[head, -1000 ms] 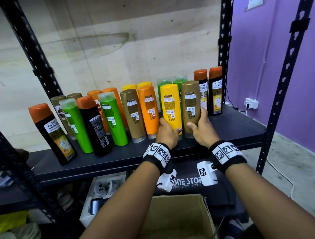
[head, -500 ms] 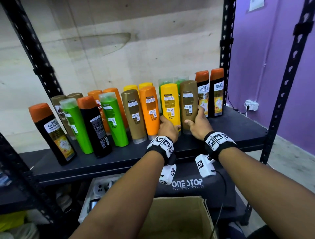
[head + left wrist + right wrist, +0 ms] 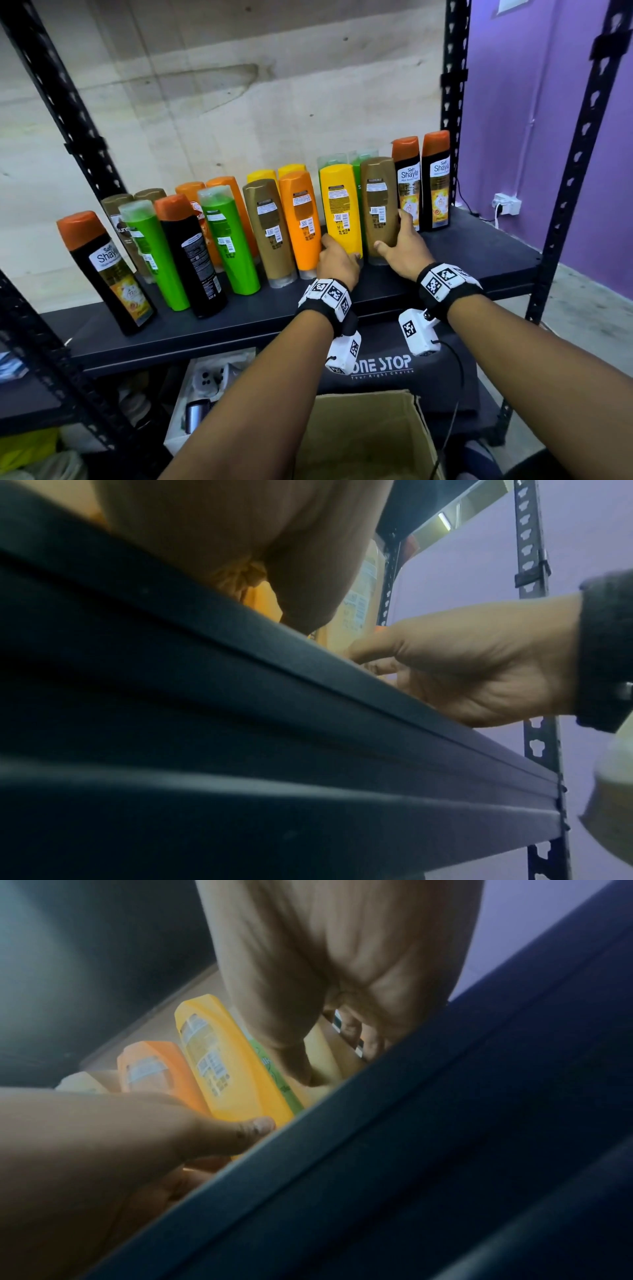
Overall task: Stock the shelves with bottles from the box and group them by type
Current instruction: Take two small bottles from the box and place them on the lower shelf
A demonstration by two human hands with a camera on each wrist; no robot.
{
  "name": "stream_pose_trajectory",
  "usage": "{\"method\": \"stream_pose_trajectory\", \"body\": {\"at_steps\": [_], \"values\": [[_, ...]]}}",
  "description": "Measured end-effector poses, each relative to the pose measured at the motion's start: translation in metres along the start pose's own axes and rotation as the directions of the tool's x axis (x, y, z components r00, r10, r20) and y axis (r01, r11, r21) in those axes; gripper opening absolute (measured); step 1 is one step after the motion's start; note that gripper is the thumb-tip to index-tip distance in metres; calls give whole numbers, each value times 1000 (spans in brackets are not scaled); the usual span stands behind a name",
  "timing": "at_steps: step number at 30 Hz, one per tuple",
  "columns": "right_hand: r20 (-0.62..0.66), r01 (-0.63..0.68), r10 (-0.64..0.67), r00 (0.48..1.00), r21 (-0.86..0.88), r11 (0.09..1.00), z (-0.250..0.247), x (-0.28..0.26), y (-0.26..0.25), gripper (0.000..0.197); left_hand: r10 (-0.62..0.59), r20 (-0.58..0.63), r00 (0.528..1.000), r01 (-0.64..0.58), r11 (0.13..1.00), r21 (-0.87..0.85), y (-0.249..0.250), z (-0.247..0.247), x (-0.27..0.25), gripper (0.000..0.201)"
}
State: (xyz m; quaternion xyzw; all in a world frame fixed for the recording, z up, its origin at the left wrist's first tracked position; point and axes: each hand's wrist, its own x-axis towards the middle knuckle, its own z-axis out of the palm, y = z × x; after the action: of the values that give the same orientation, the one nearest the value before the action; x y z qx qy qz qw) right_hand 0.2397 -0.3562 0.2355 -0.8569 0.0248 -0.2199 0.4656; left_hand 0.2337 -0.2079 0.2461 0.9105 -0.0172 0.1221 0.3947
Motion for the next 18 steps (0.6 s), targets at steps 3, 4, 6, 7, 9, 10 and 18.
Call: {"method": "stream_pose_trajectory", "body": {"at_steps": [3,4,6,7,9,10,18], "values": [[-53,50,-50,997,0,999,3,-6,3,81,50,-34,998,-48,998,43,-11,2,-5,49],[-72,67,-67,995,-3,998,4,-7,4,80,68,-49,996,-65,996,62,-14,2,-7,49],[-102,85,-86,991,-21,996,8,-10,4,77,93,-86,992,-85,992,93,-17,3,-8,50],[-115,85,-89,989,-37,996,9,-11,3,75,100,-103,990,-89,990,109,-17,2,-8,51],[-137,70,-81,987,-78,994,12,-11,2,71,104,-118,988,-87,986,144,-17,1,-7,52],[-145,58,-72,987,-98,994,13,-10,1,70,102,-119,988,-83,984,157,-17,0,-6,53],[-154,28,-47,987,-125,992,13,-15,-1,68,106,-121,987,-85,983,163,-19,-1,-11,49]]}}
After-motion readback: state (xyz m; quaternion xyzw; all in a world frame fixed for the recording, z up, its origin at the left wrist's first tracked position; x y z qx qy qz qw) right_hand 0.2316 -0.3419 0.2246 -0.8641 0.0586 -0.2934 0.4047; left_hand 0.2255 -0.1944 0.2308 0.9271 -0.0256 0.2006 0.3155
